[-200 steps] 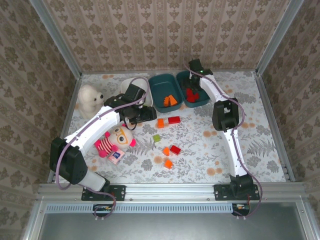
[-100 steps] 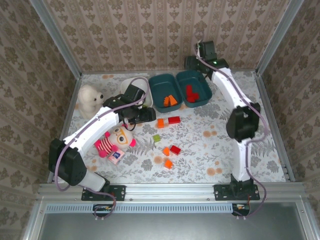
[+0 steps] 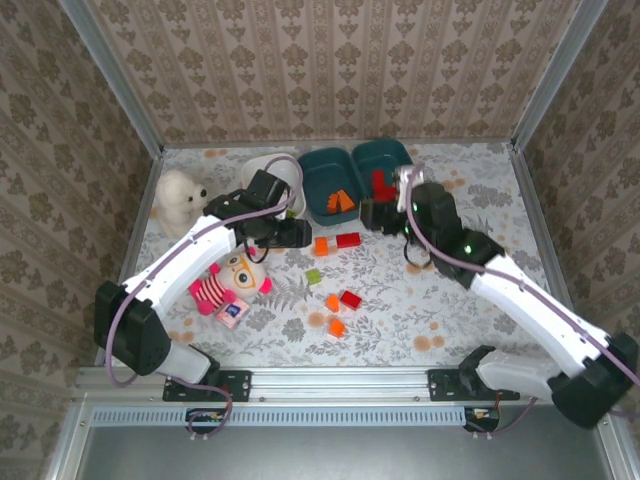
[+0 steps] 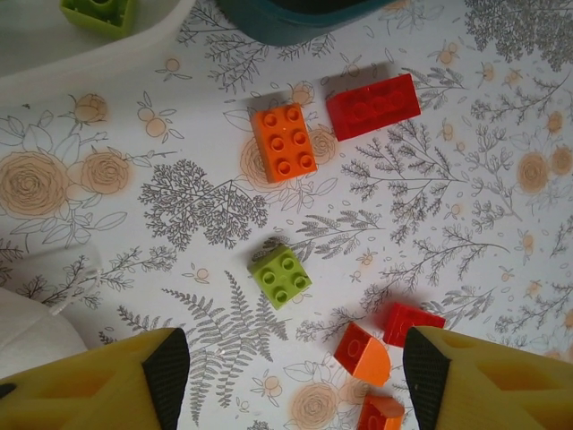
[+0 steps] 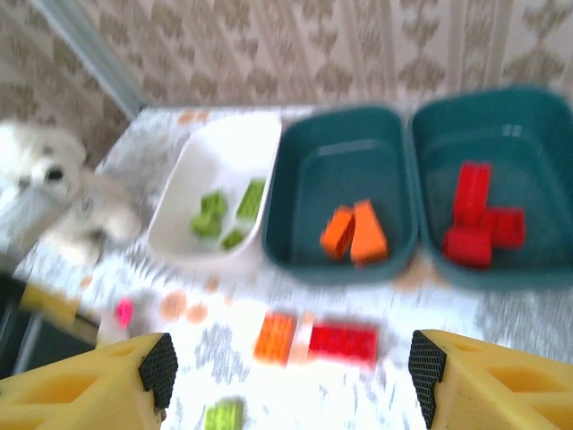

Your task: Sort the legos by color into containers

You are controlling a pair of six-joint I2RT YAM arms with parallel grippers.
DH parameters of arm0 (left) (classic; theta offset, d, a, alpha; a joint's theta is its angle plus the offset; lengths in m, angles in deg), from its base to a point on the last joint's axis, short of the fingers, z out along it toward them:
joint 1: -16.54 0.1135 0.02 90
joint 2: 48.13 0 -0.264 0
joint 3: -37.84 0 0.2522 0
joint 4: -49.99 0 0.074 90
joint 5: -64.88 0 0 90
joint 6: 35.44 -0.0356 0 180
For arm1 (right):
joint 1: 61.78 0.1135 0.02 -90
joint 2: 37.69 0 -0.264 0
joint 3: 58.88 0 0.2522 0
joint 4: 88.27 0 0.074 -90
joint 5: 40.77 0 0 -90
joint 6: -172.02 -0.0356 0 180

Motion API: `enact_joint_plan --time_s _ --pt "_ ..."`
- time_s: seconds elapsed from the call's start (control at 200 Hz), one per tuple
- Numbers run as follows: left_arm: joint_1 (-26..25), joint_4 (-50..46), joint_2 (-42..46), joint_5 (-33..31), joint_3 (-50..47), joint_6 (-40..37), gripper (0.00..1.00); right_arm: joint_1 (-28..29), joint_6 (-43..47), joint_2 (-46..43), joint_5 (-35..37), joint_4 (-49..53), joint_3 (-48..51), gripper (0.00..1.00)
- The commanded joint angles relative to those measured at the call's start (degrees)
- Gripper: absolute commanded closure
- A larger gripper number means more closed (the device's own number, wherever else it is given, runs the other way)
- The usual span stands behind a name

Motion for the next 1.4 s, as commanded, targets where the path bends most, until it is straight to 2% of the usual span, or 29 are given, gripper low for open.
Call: enact_joint_plan --time_s 0.0,0.12,0.185,0.33,0.59,0.825,1.065,1.27,1.395 --pt "-2.3 -1.9 -2.1 -0.4 -2.2 -0.3 0.34 4.5 -6.5 -8.5 2.7 8.0 6.9 0.28" --pt "-5.1 -2.5 -6.3 -3.7 -3.4 6.3 0.35 7.4 -10.1 -14.8 2.8 12.7 12.6 0.28" --pt "-6.3 -1.5 -9.1 -4.2 -3.8 10.2 0.31 8.1 -10.6 -17.2 2.2 13.5 14.5 0.27" --pt "-8.3 0.4 -14.7 -5.3 -2.2 17.6 0.27 8.6 -9.0 -17.8 -1.4 15.7 16.0 0.24" --pt "-8.9 -1.7 -22.9 -8.2 1.9 22.2 0.27 9.0 -8.8 -19.0 -1.7 16.0 16.6 0.23" --pt "-8.8 0.4 -26.2 -7.5 1.6 24.3 0.39 9.0 -7.7 -18.7 -1.7 15.8 16.3 0.23" --pt "-8.9 1.9 -25.9 -9.4 2.3 24.0 0.66 9.0 -6.5 -17.0 -2.7 15.3 15.4 0.23" --pt "-7.5 -5.1 -19.0 -15.9 8.9 19.0 0.68 9.0 -5.1 -15.8 -2.8 14.9 13.1 0.23" --pt "-1.9 -6.8 -16.9 -17.8 14.1 14.3 0.69 9.0 -3.9 -13.3 -3.8 12.1 11.3 0.23"
